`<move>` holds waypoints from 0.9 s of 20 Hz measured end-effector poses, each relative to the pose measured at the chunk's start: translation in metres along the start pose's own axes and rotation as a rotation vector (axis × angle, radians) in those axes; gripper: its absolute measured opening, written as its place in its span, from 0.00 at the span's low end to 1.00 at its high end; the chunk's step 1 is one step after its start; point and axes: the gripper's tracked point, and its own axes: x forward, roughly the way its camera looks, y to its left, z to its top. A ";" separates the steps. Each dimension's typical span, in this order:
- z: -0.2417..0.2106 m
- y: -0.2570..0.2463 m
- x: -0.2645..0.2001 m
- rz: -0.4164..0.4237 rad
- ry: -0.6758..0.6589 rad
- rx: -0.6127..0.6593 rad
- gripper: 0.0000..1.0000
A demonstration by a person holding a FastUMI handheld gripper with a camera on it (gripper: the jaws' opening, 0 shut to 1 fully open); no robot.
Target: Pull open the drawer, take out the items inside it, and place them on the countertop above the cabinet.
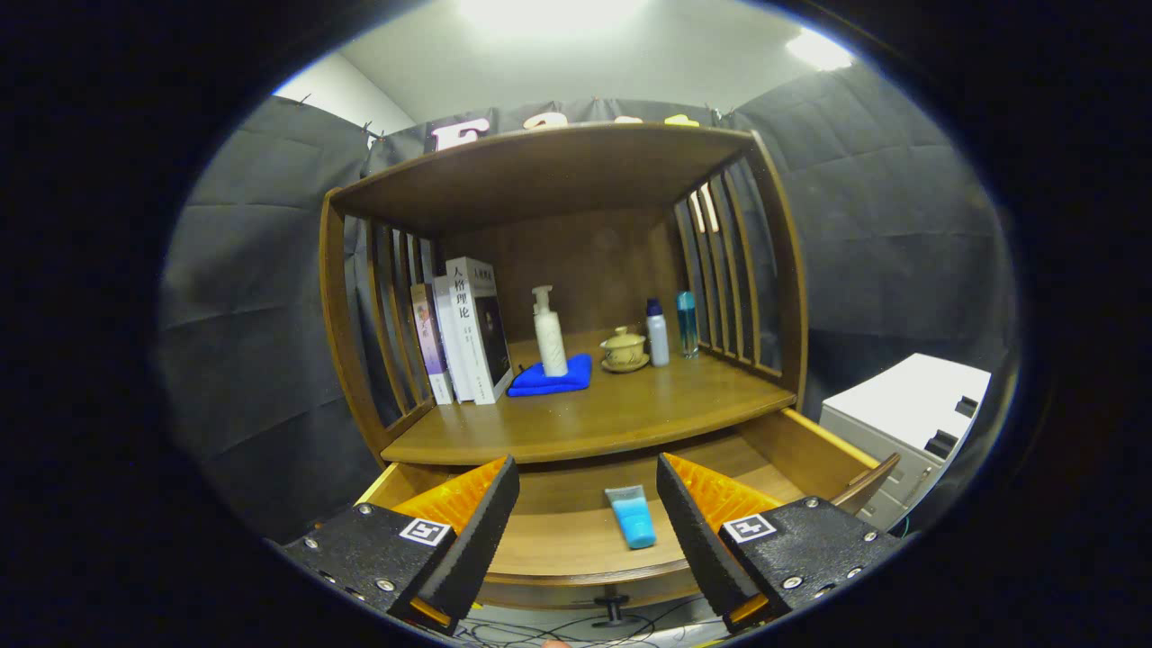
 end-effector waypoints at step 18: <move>-0.073 -0.025 0.066 -0.148 0.392 -0.091 0.95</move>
